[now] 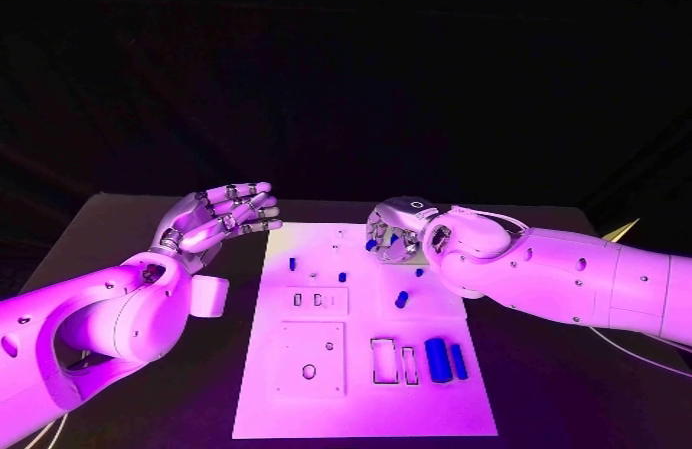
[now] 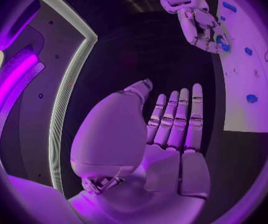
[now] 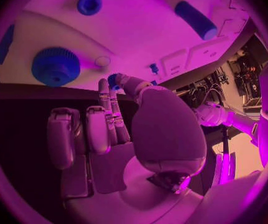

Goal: Assemble the parts on the task board

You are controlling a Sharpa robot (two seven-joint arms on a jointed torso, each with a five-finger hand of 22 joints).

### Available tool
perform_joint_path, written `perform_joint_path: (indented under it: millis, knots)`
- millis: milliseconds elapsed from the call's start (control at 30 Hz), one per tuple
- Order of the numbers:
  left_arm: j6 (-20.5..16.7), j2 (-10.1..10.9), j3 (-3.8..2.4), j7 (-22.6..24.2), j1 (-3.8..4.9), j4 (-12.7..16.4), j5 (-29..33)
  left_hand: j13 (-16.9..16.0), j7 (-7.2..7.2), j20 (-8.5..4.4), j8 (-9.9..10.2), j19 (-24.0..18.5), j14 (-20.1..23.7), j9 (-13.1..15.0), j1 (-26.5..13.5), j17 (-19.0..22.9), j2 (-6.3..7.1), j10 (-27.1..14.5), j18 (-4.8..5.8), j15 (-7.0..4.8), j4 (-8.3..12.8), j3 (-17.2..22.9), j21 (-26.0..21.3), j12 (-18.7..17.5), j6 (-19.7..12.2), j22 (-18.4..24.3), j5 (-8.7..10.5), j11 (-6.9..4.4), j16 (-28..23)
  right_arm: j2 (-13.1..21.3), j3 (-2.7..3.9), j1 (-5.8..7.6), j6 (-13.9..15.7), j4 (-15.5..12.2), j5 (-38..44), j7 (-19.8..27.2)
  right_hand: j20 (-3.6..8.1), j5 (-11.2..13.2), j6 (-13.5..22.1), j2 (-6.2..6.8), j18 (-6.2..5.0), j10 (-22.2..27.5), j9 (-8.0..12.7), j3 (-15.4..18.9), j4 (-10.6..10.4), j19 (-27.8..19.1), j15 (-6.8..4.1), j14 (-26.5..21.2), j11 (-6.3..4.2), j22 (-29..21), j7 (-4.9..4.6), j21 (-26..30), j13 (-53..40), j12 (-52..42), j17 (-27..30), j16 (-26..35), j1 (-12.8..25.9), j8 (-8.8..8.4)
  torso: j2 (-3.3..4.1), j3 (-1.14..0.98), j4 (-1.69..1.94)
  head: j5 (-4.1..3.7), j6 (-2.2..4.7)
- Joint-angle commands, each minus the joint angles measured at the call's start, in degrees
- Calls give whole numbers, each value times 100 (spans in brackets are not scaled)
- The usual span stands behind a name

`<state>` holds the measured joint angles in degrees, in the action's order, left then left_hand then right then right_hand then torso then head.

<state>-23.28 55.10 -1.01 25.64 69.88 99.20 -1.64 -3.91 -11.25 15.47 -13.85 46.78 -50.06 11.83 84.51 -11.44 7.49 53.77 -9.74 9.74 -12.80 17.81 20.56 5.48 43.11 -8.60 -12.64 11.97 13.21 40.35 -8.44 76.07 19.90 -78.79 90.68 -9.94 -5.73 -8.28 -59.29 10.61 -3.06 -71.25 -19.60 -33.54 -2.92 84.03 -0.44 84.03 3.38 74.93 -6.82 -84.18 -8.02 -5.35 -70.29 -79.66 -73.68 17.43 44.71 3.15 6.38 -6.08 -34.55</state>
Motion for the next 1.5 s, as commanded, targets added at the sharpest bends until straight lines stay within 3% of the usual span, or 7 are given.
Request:
perform_joint_path:
  millis: [33,200,400,767,967,1033,1500]
  knots:
    - [123,1,-5,-8,13,-2,-26,8,-403,-3,6,-22,8,-7,-22,-8,32,-5,-54,11,12,25,19,-25,5,-9,25,23,-20,-71,11,13,354,7,7,-187,49,12,-42,-50,97,-60,-135,-33,-12,96,-50,260,-2,548,18,-4,-6,-20,2,-34,25,39,4,3,8,7,21]
    - [125,9,-5,-9,27,-16,-26,9,-410,-2,16,-29,18,-13,-15,-14,39,-18,-53,16,22,31,24,-42,-8,-10,30,29,-28,-289,20,28,462,204,9,-234,55,101,-4,-30,104,-59,-170,-19,-50,110,-50,257,1,583,12,-24,-11,-2,19,-34,95,41,21,17,17,11,48]
    - [131,-5,-5,-6,37,-18,-26,9,-412,-1,18,-31,21,-14,-20,-16,45,-21,-53,17,22,28,25,-46,-10,-10,32,31,-30,-554,23,36,521,465,20,-232,57,96,-3,-35,105,-63,-187,-36,-35,113,-55,256,-4,590,17,-28,-15,2,24,-35,75,49,33,15,39,17,58]
    - [147,-58,-5,-10,46,-16,-26,7,-419,5,25,-44,33,-19,-69,-30,73,-24,-51,24,1,5,31,-64,-16,-11,38,38,-40,-927,25,37,598,892,17,-232,60,43,23,-40,99,-49,-218,-64,-22,98,-54,254,2,568,8,-14,-17,24,38,-35,65,53,36,20,43,61,28]
    - [153,-100,-5,-14,52,-28,-26,7,-419,5,25,-44,33,-19,-69,-30,73,-24,-51,24,1,5,31,-64,-16,-11,38,38,-40,-1019,26,36,640,1007,-6,-209,60,29,31,-37,99,-46,-225,-67,-21,98,-53,253,5,569,4,-13,-18,29,40,-35,68,53,37,10,48,101,18]
    - [154,-108,-5,-19,55,-34,-26,7,-419,5,25,-44,33,-19,-69,-30,73,-24,-51,24,1,5,31,-64,-16,-11,38,38,-40,-1041,26,35,628,1020,-14,-204,60,29,31,-37,99,-46,-225,-67,-21,98,-53,253,5,569,4,-13,-18,29,40,-35,68,53,41,8,28,128,19]
    - [176,-173,-5,-34,72,-50,-26,6,-421,7,26,-50,38,-21,-86,-37,75,-22,-51,26,-8,1,35,-72,-15,-12,36,40,-44,-1141,25,21,449,1115,-102,-179,58,18,47,-9,94,-42,-242,-56,-25,82,-48,250,12,544,-4,3,-22,38,50,-34,94,54,47,13,34,122,-4]
